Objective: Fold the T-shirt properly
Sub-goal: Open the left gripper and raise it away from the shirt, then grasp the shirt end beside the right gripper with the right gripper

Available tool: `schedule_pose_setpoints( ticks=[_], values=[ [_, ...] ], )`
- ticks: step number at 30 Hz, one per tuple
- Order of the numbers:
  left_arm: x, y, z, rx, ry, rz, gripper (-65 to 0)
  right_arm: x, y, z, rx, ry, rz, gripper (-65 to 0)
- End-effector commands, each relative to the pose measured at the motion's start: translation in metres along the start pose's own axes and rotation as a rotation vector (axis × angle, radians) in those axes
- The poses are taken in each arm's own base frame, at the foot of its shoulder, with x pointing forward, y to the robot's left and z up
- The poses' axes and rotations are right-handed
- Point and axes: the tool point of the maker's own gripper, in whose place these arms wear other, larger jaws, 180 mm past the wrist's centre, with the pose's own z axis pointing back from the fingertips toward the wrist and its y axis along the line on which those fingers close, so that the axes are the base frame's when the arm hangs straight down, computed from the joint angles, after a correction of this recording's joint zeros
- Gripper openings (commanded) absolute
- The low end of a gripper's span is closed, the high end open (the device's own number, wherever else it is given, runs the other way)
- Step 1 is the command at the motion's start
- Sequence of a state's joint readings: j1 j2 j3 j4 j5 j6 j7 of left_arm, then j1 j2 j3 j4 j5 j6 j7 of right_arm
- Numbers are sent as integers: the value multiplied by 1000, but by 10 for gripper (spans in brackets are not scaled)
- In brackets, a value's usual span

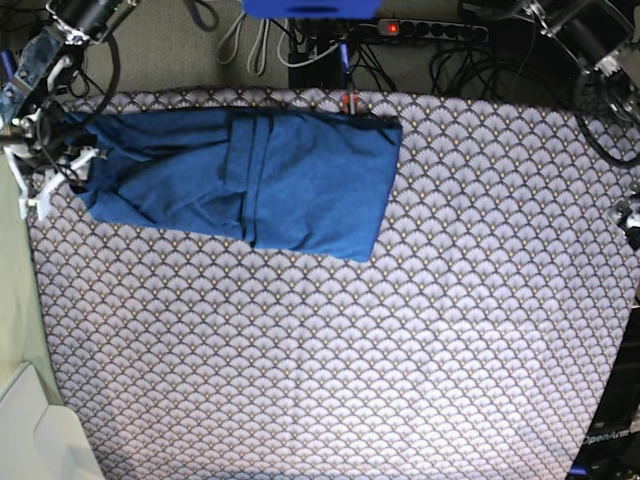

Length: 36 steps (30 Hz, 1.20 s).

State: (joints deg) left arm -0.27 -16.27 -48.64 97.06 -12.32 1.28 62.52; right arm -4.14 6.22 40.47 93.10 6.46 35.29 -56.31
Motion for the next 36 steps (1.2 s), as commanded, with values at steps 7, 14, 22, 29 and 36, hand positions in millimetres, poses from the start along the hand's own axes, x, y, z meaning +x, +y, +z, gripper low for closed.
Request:
schedule_pose_setpoints(
  ticks=[7,14,22,29,36],
  values=[
    [18,-2,4,-6,-58,2,0,21,-19,9,-37,-51,36,-226],
    [19,-2,5,-6,-58,1,0,-2,-15,-7,-1,17,0,-215],
    [18,-2,6,-6,-56,0,0,-11,-8,-19,31,17,-30,-217],
    [19,-2,6,-7,-58,-1,0,-16,8,-23,62,21,-52,-334],
    [19,-2,7,-6,-58,-1,0,-19,25,-26,93,20,-76,-644]
  ],
)
